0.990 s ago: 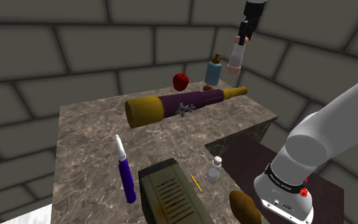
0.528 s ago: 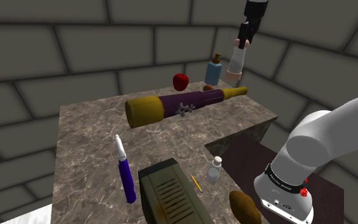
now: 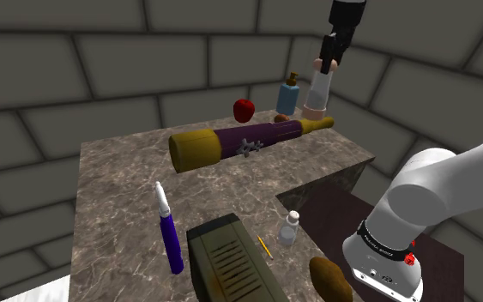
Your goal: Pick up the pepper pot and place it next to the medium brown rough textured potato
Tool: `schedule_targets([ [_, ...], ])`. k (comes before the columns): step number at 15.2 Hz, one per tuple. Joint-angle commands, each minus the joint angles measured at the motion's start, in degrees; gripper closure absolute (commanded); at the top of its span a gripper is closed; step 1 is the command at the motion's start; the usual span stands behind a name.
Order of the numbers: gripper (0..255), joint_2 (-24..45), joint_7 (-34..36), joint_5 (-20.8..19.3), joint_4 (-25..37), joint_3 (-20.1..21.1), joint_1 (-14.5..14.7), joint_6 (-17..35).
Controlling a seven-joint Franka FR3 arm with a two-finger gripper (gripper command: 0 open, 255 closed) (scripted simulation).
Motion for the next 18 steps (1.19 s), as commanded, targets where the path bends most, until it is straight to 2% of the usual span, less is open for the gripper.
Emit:
schedule_targets([
  [1,255,-2.6,2.6,1.4,-1.5,2.5,0.7,-1.6],
  [8,255,-8.4,10.8,6.9,-3.8,10.5,3.1,-6.2],
  [16,255,-11.4,20.9,14.6,-2.5,20.1,5.6,-10.8],
  [18,255,-11.8,21.6,15.2,-3.3,20.8,5.8,-10.4],
])
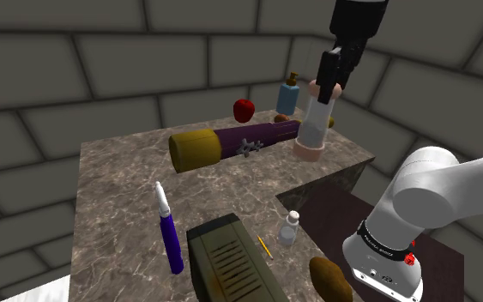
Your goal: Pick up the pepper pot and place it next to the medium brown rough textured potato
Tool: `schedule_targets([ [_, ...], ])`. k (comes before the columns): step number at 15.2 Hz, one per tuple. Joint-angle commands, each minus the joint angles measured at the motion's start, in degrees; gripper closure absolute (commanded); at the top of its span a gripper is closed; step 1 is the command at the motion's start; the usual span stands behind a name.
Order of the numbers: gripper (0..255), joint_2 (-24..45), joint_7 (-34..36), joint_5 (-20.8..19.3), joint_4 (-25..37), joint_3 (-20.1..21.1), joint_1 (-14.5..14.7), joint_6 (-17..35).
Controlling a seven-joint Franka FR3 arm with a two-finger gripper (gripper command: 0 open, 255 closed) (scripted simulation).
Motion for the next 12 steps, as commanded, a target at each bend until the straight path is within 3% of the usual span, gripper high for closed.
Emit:
schedule_targets([
  [1,255,-0.5,0.6,0.6,-1.4,0.6,0.2,0.9],
  [12,255,-4.1,1.2,2.2,-11.9,1.8,1.4,7.8],
])
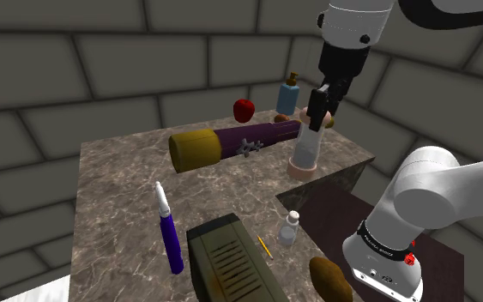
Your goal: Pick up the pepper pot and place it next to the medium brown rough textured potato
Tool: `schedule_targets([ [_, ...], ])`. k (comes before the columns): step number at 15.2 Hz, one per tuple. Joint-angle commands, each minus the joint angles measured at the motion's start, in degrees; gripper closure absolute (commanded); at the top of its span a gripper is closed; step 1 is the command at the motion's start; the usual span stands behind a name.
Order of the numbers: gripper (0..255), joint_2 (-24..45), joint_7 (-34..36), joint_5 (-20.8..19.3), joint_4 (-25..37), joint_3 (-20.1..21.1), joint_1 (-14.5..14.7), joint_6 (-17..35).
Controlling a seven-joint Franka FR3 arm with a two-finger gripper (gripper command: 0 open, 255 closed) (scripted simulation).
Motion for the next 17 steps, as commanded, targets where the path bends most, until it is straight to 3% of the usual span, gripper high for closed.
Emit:
schedule_targets([
  [1,255,-0.5,0.1,0.3,-1.8,0.3,0.2,1.3],
  [17,255,-3.3,1.3,3.2,-15.3,3.1,2.1,11.8],
])
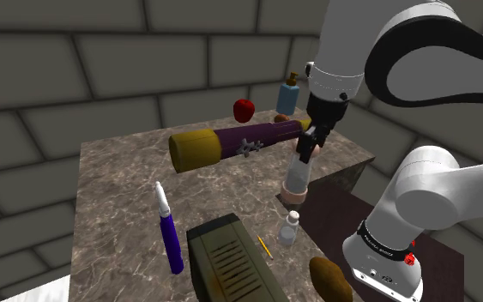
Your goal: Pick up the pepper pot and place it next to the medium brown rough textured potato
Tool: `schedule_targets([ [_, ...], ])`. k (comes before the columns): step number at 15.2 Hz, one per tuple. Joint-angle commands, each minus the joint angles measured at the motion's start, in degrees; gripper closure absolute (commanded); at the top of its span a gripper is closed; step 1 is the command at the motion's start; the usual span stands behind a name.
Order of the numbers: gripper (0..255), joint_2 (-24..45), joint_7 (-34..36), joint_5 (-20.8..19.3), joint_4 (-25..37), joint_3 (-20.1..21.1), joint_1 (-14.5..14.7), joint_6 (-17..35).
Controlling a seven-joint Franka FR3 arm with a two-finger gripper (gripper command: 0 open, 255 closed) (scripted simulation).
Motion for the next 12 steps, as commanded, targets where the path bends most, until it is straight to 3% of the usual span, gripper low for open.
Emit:
schedule_targets([
  [1,255,0.0,0.3,0.5,-1.7,0.6,0.2,1.7],
  [12,255,0.3,1.2,3.1,-9.7,3.4,1.6,9.8],
])
